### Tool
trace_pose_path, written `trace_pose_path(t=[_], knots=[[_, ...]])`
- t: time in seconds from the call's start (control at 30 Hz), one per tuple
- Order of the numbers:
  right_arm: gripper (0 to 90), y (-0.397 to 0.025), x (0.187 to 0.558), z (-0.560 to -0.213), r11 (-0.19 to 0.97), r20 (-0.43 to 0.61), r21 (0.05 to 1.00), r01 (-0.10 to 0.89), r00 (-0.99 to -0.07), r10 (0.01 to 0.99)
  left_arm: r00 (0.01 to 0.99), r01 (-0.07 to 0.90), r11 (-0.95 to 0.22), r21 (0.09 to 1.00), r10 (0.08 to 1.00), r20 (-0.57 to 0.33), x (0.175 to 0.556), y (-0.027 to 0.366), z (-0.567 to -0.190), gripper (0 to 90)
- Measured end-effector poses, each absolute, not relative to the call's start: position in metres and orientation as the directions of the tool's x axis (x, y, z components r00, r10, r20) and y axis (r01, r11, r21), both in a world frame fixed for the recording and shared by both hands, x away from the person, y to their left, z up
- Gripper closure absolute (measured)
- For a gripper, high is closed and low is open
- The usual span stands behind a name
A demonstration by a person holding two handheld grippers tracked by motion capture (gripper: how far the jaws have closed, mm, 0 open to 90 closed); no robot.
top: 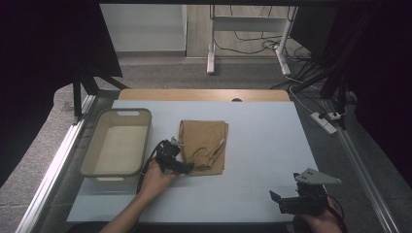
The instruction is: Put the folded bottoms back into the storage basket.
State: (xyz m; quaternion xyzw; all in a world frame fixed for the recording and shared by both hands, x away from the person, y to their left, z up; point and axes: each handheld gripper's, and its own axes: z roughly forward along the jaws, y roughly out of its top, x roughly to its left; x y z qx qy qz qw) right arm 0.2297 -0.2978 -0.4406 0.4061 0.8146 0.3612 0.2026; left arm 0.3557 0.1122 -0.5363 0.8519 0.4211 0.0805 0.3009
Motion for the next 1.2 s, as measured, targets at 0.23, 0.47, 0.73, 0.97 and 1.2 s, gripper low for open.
trace_pose_path(t=[0.23,0.47,0.73,0.97,1.2], knots=[[0.5,-0.296,0.230,-0.441,0.420,-0.045,0.748,0.514,-0.592,0.805,0.663,0.663,-0.473,0.580,0.730,-0.163,0.349,0.108,-0.530,38.0],[0.5,-0.295,0.231,-0.441,0.424,-0.048,0.745,0.514,-0.593,0.804,0.658,0.683,-0.460,0.567,0.725,-0.204,0.348,0.104,-0.527,64.5],[0.5,-0.294,0.232,-0.442,0.431,-0.052,0.740,0.517,-0.595,0.802,0.642,0.715,-0.458,0.528,0.729,-0.238,0.354,0.103,-0.523,77.2],[0.5,-0.293,0.232,-0.441,0.434,-0.045,0.737,0.518,-0.603,0.797,0.653,0.704,-0.483,0.520,0.728,-0.209,0.354,0.099,-0.521,77.6],[0.5,-0.295,0.233,-0.436,0.377,0.028,0.778,0.502,-0.628,0.777,0.655,0.698,-0.478,0.533,0.726,-0.208,0.353,0.100,-0.522,77.4]])
